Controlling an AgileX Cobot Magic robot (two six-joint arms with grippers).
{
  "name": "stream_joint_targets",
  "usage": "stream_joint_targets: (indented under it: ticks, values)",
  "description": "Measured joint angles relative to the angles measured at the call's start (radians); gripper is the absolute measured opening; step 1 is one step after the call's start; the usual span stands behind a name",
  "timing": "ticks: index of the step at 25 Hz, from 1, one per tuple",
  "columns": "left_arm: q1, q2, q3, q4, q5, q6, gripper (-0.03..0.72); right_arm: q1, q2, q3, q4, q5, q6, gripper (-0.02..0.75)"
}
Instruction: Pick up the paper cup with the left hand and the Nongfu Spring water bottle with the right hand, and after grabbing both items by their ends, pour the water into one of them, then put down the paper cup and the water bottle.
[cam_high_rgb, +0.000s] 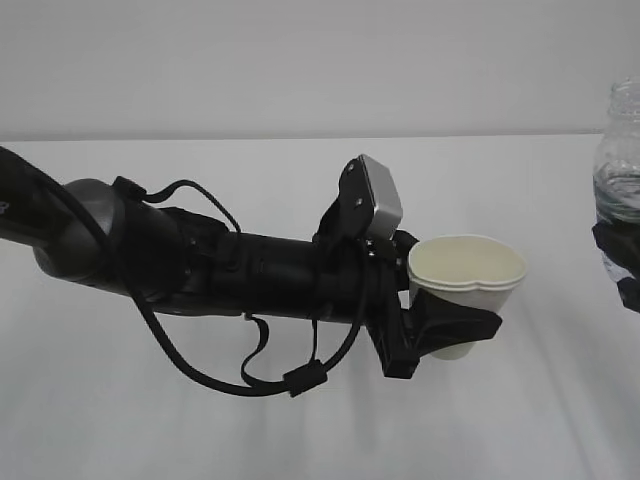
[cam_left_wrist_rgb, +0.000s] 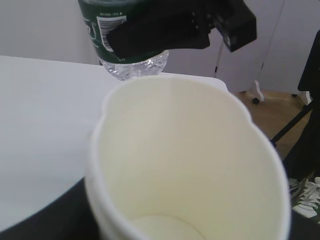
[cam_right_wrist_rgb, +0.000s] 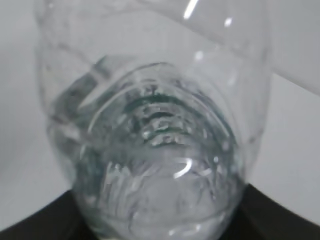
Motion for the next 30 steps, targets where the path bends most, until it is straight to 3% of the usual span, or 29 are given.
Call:
stream_joint_targets:
  ticks: [17, 30]
  values:
    - [0.0, 0.0, 0.0, 0.0, 0.015, 0.0, 0.43, 0.0, -0.18, 0.0, -0.01, 0.172, 0.0, 0.405]
    - [-0.009, 0.0, -0.028, 0.004, 0.02, 0.0, 0.43, 0.0, -0.18, 0.0, -0.163, 0.198, 0.0, 0.405]
